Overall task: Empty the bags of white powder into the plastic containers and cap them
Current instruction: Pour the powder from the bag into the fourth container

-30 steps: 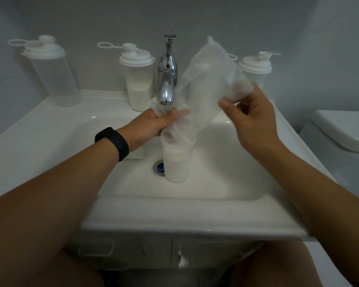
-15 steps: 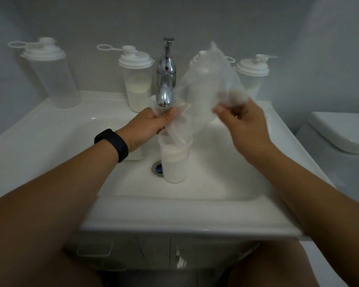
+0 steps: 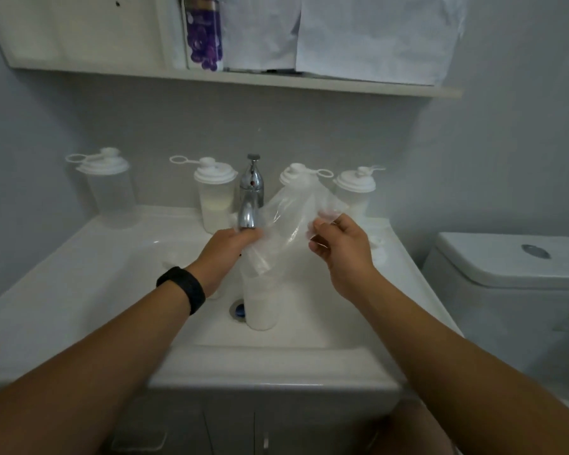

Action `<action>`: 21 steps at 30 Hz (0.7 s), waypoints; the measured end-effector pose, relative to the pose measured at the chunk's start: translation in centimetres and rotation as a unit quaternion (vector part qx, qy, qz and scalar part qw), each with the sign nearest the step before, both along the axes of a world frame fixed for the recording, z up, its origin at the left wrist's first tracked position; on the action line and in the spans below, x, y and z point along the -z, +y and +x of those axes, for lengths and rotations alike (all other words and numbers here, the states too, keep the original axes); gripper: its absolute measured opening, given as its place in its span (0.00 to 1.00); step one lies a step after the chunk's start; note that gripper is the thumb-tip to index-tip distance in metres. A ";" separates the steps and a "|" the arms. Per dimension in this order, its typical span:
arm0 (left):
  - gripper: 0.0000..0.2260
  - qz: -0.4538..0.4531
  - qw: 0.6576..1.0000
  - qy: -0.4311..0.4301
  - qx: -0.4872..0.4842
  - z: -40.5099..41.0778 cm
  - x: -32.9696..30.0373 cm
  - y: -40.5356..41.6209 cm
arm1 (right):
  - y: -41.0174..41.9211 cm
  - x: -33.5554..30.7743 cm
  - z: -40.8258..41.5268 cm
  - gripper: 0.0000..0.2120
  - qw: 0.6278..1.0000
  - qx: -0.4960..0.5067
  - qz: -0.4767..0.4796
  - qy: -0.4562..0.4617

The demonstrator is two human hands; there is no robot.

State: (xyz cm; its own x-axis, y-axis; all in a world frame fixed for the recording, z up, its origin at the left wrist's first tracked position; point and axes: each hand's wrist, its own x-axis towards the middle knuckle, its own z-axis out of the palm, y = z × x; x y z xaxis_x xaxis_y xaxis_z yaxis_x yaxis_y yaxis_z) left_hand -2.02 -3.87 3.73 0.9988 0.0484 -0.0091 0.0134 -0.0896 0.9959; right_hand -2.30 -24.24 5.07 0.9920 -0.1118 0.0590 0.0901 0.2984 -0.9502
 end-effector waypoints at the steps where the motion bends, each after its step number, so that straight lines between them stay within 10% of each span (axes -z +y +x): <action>1: 0.12 -0.006 1.000 0.011 -0.013 -0.6 -0.2 -0.3 | -0.1 -0.2 -0.4 0.09 1.000 0.004 0.010 0.009; 10: 0.07 -0.042 0.993 0.008 -0.109 -7.4 -2.6 -4.8 | -1.9 -1.4 -5.9 0.05 0.994 0.039 0.075 0.066; 21: 0.17 0.056 0.989 -0.111 0.084 -14.6 -4.0 -17.3 | -14.5 0.5 -19.0 0.04 0.985 0.153 0.059 0.042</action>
